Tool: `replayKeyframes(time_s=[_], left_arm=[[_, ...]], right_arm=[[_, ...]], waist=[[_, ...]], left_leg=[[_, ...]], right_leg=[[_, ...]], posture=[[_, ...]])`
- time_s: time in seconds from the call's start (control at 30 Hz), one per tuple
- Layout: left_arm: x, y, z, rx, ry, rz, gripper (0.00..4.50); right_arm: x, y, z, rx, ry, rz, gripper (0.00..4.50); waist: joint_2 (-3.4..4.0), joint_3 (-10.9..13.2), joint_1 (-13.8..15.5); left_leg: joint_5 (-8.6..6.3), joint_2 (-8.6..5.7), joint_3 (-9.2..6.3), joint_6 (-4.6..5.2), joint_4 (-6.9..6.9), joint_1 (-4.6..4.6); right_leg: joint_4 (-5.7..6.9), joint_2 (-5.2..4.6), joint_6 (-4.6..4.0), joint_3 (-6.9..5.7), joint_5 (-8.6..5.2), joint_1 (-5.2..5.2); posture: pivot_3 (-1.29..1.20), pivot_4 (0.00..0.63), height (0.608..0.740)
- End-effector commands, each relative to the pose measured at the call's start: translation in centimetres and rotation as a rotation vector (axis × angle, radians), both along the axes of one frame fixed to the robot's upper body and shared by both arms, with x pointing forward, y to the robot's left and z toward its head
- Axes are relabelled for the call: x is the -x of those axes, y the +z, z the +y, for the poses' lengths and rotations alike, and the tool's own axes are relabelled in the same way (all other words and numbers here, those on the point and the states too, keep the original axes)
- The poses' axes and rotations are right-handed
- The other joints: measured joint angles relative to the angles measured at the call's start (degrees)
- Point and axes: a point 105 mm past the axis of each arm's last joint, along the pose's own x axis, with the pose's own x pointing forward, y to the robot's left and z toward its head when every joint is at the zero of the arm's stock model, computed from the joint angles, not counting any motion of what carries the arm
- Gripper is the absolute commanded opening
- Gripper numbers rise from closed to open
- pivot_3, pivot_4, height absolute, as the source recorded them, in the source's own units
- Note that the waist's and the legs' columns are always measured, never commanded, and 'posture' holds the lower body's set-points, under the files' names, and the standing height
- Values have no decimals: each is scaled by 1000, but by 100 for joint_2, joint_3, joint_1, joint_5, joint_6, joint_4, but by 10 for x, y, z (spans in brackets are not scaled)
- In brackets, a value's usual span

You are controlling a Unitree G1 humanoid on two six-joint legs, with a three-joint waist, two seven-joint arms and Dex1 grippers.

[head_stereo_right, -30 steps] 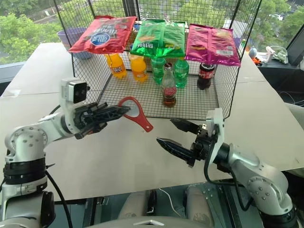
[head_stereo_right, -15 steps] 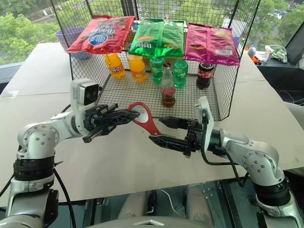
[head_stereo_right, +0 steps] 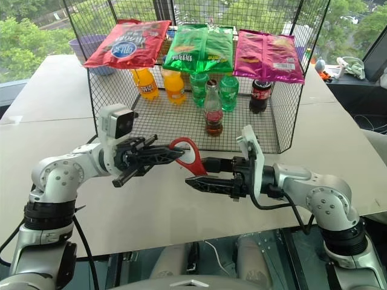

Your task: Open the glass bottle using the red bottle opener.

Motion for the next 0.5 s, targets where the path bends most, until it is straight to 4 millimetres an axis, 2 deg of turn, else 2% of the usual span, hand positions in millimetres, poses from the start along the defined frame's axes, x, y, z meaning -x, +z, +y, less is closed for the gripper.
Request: replayKeyframes(time_s=[0.03,0.07,0.1,0.13,0.23,0.5], left_arm=[[5,8,-3,-2,-30,-67,0],[5,8,-3,-2,-31,-70,0],[5,8,-3,-3,-31,-72,0],[5,8,-3,-3,-32,-73,0],[6,8,-4,-7,-39,-83,0],[12,2,-3,-39,-82,-117,0]], right_arm=[[5,5,2,-13,34,-21,2670],[5,5,2,-11,36,-18,2373],[6,4,3,-6,37,-16,1826],[6,2,3,-1,38,-16,1502],[7,-1,3,14,41,-15,44],[5,-2,3,19,37,-22,44]], waist=[[0,0,0],[0,0,0],[0,0,0],[0,0,0],[0,0,-1],[0,0,-1]], left_leg=[[0,0,0,0,0,0],[0,0,0,0,0,0],[0,0,1,0,0,0],[0,0,1,0,0,0],[0,0,1,0,0,0],[0,0,2,0,-1,-1]], right_leg=[[0,0,0,0,0,0],[0,0,0,0,0,0],[0,0,0,1,0,0],[0,0,0,1,0,0],[0,0,0,1,0,-1],[0,0,0,2,0,-3]], posture=[[0,150,740],[0,150,740],[0,150,740],[0,150,740],[0,150,740],[0,150,740]])
